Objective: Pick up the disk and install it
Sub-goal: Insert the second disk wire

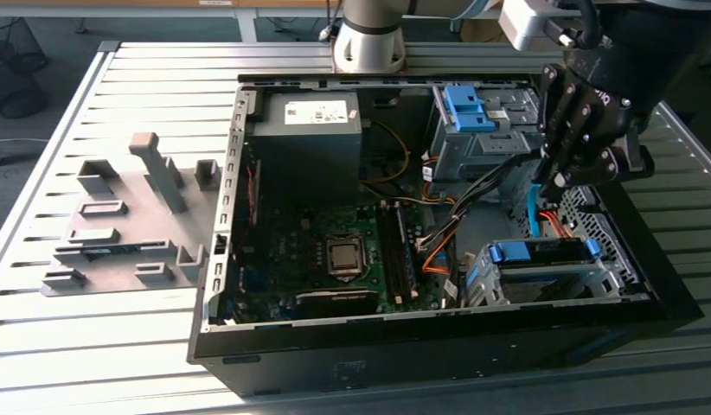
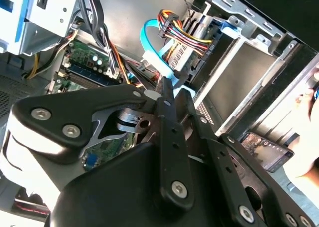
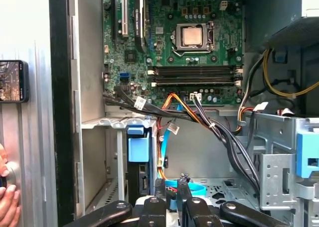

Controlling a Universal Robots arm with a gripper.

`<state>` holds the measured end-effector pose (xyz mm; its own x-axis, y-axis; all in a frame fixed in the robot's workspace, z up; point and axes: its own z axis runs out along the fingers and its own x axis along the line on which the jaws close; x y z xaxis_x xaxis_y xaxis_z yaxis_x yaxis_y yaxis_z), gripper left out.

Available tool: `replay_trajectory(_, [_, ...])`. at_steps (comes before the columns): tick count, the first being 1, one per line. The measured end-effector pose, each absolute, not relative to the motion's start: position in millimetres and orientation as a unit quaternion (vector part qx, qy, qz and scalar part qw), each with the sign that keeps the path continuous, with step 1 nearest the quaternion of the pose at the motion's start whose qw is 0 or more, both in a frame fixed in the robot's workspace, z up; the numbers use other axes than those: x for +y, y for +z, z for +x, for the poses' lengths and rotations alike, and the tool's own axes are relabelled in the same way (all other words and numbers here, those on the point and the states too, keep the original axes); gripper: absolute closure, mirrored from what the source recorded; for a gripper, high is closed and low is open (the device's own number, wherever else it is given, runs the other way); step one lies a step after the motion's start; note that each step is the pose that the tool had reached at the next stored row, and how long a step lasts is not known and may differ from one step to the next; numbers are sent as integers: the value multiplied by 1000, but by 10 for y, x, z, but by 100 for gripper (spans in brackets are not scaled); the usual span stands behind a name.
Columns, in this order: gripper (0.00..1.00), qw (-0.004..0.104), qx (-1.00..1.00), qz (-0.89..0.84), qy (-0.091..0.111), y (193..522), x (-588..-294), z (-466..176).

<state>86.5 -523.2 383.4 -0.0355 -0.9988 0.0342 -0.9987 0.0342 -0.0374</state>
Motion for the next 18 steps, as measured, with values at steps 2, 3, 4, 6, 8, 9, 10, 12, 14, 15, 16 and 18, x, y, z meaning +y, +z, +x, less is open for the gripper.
replay_trajectory(2, [76, 0, 719, -694, -26, 3803, -5212, 871])
replay_trajectory(3, [76, -1, 719, -694, -27, 3789, -5208, 872])
replay_trajectory(4, [76, -3, 719, -694, -29, 3779, -5208, 872])
replay_trajectory(6, [76, -9, 719, -694, -35, 3770, -5208, 873])
replay_trajectory(8, [76, -15, 718, -694, -41, 3757, -5208, 872])
replay_trajectory(9, [76, -17, 718, -694, -43, 3748, -5208, 873])
replay_trajectory(10, [76, -19, 718, -694, -45, 3738, -5208, 873])
replay_trajectory(12, [76, -21, 718, -694, -48, 3712, -5207, 873])
replay_trajectory(14, [76, -24, 718, -694, -50, 3689, -5207, 873])
replay_trajectory(15, [78, -25, 718, -694, -52, 3683, -5207, 873])
replay_trajectory(16, [84, -26, 718, -694, -52, 3680, -5207, 873])
replay_trajectory(18, [84, -27, 718, -694, -53, 3678, -5208, 873])
